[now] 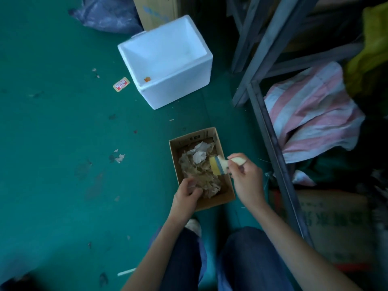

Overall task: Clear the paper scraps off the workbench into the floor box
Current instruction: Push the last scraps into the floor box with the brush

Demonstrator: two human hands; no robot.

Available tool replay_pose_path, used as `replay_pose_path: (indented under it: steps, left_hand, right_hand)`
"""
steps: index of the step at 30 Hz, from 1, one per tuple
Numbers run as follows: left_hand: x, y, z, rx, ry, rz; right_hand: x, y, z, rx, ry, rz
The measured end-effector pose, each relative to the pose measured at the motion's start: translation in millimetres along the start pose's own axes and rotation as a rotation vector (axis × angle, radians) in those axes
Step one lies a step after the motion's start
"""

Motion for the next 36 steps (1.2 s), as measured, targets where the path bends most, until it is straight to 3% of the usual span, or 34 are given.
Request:
replay_pose_path:
  steps: [10, 19, 29, 36]
  left_hand:
    - [27.0, 113.9, 154.8, -0.125, -0.024, 0.068]
    - [36.8, 208.1, 296.0, -0.261, -0.083, -0.034]
    - [10.0, 250.8, 373.4, -0.439, -0.113, -0.21]
    - [-40.2, 282.6, 397.5, -0.554, -0.203, -0.376]
  right_hand:
    - [96.5, 138.8, -125.1, 0.035, -0.065, 0.023]
    - [194.0, 256.3, -221.8, 0.141, -0.12, 0.14]
    - [272.3, 324.5, -230.8, 0.183, -0.213, 0.384]
    - [330.1, 362.3, -189.3, 0.115, -0.396, 0.505]
Point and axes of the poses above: each hand's wrist, its own y-axis away from the middle knuckle, its own x-axis out of the back of the hand, z = x × y, the point moved 5 cm from there along -y, towards the middle knuckle, and after that the axes turned 14 degrees about -x, right-handed, at the moved point
